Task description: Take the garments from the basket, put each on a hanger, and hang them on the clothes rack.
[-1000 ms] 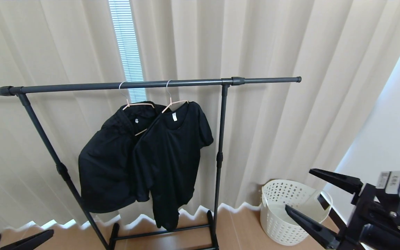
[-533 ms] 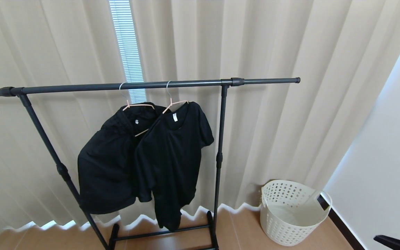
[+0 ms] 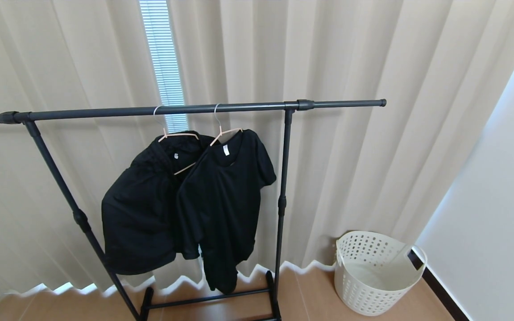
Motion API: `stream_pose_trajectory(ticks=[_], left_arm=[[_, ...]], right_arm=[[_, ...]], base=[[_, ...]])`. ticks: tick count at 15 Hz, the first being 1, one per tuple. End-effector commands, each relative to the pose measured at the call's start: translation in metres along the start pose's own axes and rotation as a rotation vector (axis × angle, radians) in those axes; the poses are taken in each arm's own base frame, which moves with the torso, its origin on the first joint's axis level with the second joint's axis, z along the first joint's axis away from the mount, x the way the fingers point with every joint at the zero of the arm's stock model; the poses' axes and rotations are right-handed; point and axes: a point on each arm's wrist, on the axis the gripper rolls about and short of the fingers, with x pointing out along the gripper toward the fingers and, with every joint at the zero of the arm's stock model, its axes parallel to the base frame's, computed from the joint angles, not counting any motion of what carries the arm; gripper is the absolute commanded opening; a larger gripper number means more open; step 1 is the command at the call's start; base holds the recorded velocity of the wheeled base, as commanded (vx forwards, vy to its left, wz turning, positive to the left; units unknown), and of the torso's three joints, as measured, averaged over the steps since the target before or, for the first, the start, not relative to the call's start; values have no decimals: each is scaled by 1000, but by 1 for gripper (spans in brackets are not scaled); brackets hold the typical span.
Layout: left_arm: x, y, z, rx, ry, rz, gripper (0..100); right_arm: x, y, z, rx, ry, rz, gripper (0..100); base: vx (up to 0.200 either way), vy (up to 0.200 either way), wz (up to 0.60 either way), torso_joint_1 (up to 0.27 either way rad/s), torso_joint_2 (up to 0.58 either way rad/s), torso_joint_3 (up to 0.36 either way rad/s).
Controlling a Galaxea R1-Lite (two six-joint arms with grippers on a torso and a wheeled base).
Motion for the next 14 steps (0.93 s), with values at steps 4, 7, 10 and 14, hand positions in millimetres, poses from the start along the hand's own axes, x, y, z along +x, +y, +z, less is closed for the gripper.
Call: stream_pose_trajectory(ticks=[4,7,10,14], left_arm=[[-8,-3,-3,17,-112,24,100],[-14,-3,-6,34,-205,-57,100],[-13,-3,-6,24,-190,-35,100],[-13,-1,-7,-11,-199,48,100]], right_arm=[[-8,2,-2,-32,-118,236,100],[-9,-1,0,29,-133,99,100],[-16,1,-4,32,-211,-59,100],[-16,2,-4,43,-213,19,100]], base=[[0,0,0,0,0,0],[0,0,0,0,0,0],[0,0,0,0,0,0],[0,0,0,0,0,0]])
